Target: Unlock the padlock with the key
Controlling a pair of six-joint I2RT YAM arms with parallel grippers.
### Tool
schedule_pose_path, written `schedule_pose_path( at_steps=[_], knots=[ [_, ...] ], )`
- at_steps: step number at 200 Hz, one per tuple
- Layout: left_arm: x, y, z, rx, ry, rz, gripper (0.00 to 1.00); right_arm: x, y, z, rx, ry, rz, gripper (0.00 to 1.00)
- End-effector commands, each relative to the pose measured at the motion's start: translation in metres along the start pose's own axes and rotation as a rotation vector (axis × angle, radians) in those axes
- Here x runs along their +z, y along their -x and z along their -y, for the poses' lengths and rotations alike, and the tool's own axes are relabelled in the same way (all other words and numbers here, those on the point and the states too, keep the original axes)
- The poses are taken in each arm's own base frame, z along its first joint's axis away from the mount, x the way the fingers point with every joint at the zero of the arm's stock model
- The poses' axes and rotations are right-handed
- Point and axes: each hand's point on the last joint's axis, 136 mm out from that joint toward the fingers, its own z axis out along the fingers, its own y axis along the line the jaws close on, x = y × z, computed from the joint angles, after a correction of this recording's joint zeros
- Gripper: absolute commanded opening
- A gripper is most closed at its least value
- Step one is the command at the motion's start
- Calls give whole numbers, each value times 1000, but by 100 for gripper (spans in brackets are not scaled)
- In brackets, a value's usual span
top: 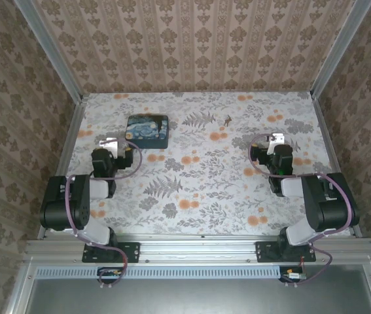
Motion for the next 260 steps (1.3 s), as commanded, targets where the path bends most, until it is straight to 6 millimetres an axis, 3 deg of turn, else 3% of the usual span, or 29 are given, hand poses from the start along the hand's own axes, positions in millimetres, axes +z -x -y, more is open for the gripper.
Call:
schedule_pose_path(
  at_steps=[1, 155, 169, 181, 197, 206, 228, 260],
  knots=[
    [2, 13, -5, 0, 13, 32, 100, 0, 8, 3, 1, -21, 32, 100],
    [2, 13, -6, -14, 2, 29, 100, 0, 8, 3, 1, -19, 29, 100],
    [1, 14, -5, -20, -12, 39, 100, 0, 13, -6, -21, 36, -2, 100],
    [-4, 25, -1, -30, -87, 45, 100, -3, 25, -4, -17, 19, -46, 100],
    [-17, 44, -32, -102, 64, 11, 100, -4, 39, 3, 12, -27, -103, 100],
    [-29, 58, -51, -127, 167, 22, 100, -10, 60, 3, 34, -24, -103, 100],
    [-44, 87, -70, -146, 247, 45, 100, -8, 80, -7, 86, 16, -180, 99],
    [-38, 95, -69, -364, 103, -187, 100, 28, 85, -16, 210, 22, -308, 90]
  ],
)
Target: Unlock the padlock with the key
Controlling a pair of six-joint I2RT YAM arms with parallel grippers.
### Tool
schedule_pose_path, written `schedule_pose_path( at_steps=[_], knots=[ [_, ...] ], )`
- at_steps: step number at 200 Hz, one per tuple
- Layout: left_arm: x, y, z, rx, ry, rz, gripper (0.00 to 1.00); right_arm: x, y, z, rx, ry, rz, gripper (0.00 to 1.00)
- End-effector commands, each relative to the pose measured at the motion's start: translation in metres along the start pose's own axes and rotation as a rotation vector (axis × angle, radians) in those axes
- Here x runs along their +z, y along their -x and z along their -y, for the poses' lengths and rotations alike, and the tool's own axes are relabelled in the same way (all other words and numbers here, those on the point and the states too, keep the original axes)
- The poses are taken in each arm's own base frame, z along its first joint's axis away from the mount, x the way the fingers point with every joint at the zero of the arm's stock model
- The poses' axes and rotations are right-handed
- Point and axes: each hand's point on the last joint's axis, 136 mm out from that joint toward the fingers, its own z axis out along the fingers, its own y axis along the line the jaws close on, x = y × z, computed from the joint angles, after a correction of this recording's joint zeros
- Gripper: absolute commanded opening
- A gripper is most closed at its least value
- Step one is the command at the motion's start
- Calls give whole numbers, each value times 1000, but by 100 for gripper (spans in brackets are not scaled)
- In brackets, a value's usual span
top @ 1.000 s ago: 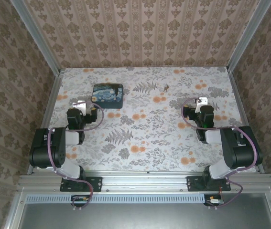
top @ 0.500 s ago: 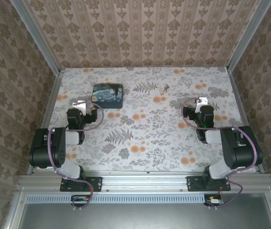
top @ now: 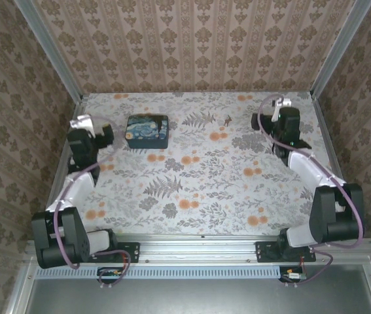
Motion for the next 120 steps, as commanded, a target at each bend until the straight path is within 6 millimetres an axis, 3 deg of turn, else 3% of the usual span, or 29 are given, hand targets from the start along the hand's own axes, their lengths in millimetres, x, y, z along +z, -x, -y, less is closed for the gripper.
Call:
schedule_pose_path(
  at_steps=[1, 15, 52, 93, 120],
  knots=[
    [-2, -33, 0, -163, -35, -290, 100, 21, -50, -1, 112, -10, -267, 89],
    [-6, -36, 3, -219, -12, -325, 100, 38, -52, -10, 145, 17, -334, 84],
    [-28, -69, 10, -189, 112, -473, 100, 83, -76, -34, 249, 51, -474, 73],
    [-52, -96, 48, -97, 115, -578, 100, 114, -89, -82, 316, 76, -503, 73],
    [-62, -112, 58, -100, 113, -637, 100, 134, -97, -101, 344, 47, -520, 73]
  ],
)
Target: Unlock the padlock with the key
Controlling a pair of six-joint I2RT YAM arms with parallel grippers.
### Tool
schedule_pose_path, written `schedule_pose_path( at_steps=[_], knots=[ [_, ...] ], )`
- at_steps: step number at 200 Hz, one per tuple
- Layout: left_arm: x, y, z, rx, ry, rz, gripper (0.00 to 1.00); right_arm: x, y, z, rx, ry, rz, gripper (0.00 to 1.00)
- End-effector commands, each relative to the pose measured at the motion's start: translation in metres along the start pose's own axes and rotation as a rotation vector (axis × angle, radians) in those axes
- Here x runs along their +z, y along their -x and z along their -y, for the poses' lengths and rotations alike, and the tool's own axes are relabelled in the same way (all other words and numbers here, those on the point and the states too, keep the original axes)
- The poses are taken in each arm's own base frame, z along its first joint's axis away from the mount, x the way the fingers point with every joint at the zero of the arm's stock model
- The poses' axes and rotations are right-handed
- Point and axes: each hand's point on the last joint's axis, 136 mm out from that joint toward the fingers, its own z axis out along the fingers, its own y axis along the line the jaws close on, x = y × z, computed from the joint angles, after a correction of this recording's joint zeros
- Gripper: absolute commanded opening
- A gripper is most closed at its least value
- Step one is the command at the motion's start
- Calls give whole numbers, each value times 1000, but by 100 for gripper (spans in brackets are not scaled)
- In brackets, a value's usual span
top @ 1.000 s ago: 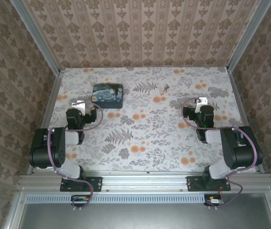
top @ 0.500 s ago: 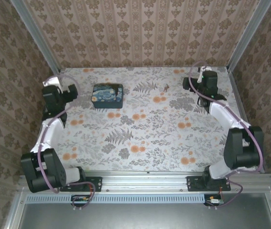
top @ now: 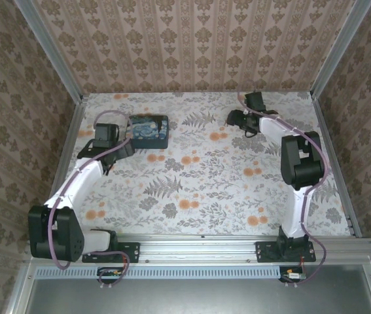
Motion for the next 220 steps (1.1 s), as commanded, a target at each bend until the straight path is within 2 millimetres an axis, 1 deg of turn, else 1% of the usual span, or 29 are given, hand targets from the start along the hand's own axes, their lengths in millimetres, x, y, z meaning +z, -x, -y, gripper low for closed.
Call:
schedule_pose_path(
  at_steps=[1, 18, 37, 58, 81, 95, 123, 157, 180, 220],
  knots=[
    [-4, -16, -10, -41, 74, -62, 100, 15, 3, -16, 79, -15, -9, 72],
    [-5, -22, -4, -32, 54, -70, 100, 28, 2, -19, 101, -40, -20, 67],
    [-7, -24, 0, -32, 32, -78, 99, 38, 2, -18, 119, -60, -27, 62],
    [-10, -21, 4, -25, 16, -68, 99, 44, 2, -15, 137, -83, -23, 56],
    [-12, -16, 8, -15, -3, -63, 99, 50, 0, -11, 148, -103, -18, 53],
    [-14, -14, 10, -11, -16, -62, 99, 56, 1, -9, 157, -110, -13, 49],
    [-17, -10, 14, -13, -38, -54, 99, 65, 5, -5, 170, -133, 8, 47],
    [-21, -8, 14, -10, -45, -38, 99, 75, 6, -3, 175, -151, 7, 44],
    [-25, -5, 14, -9, -51, -23, 98, 78, 6, -1, 185, -159, 5, 42],
    [-29, -2, 15, -7, -68, -11, 98, 82, 8, -3, 182, -161, -8, 39]
  ],
)
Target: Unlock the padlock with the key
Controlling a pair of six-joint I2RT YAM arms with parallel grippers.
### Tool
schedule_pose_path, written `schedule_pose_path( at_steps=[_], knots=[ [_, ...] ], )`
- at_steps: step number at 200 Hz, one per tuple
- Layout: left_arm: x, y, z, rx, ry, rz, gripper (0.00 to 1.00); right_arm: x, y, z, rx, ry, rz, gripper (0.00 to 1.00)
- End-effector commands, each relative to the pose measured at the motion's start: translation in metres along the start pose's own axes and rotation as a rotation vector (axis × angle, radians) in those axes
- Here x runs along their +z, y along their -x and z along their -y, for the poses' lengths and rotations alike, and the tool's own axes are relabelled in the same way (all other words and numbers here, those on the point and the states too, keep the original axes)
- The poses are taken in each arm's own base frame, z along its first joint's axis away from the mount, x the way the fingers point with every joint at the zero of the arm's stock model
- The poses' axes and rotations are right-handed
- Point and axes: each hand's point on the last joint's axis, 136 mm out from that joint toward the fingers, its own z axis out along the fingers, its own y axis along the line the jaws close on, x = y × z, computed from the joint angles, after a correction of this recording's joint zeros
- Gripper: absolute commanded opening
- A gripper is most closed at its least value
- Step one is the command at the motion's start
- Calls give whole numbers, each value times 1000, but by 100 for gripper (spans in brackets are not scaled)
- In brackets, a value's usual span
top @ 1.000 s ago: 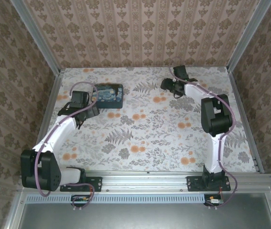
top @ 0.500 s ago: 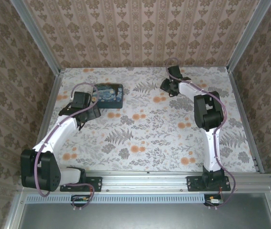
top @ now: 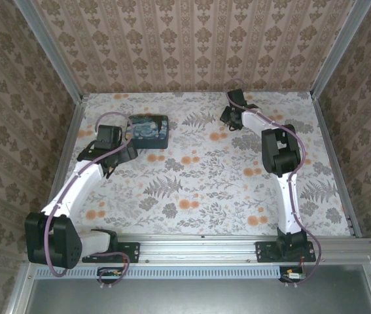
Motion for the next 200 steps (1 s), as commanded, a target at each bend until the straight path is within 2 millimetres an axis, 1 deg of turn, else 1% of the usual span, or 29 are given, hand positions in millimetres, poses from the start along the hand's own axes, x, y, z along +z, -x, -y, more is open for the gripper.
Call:
schedule_pose_path(
  at_steps=[1, 49, 78, 95, 111, 135, 150, 170, 188, 200],
  knots=[
    [-12, 9, 5, 15, -29, 27, 98, 7, -1, 6, 6, -40, -14, 39],
    [-15, 9, 6, 20, -43, 33, 98, 12, 0, 13, 38, -46, -28, 35],
    [-15, 9, 4, 24, -42, 37, 98, 12, -1, 13, 43, -45, -36, 27],
    [-15, 8, 3, 21, -41, 37, 98, 12, -3, 15, 41, -49, -40, 25],
    [-15, 10, 2, 17, -39, 41, 98, 11, -4, 15, 38, -44, -42, 19],
    [-15, 10, -1, 11, -35, 44, 98, 8, -5, 15, 37, -38, -36, 16],
    [-15, 9, -2, 8, -34, 46, 97, 5, -5, 16, 28, -36, -33, 10],
    [-15, 9, -2, 6, -35, 46, 97, 0, -5, 17, 16, -37, -30, 9],
    [-16, 9, -1, 2, -38, 47, 97, -5, -6, 19, -3, -40, -29, 3],
    [-17, 10, -1, -2, -43, 51, 97, -8, -6, 20, -19, -39, -32, 2]
  ],
)
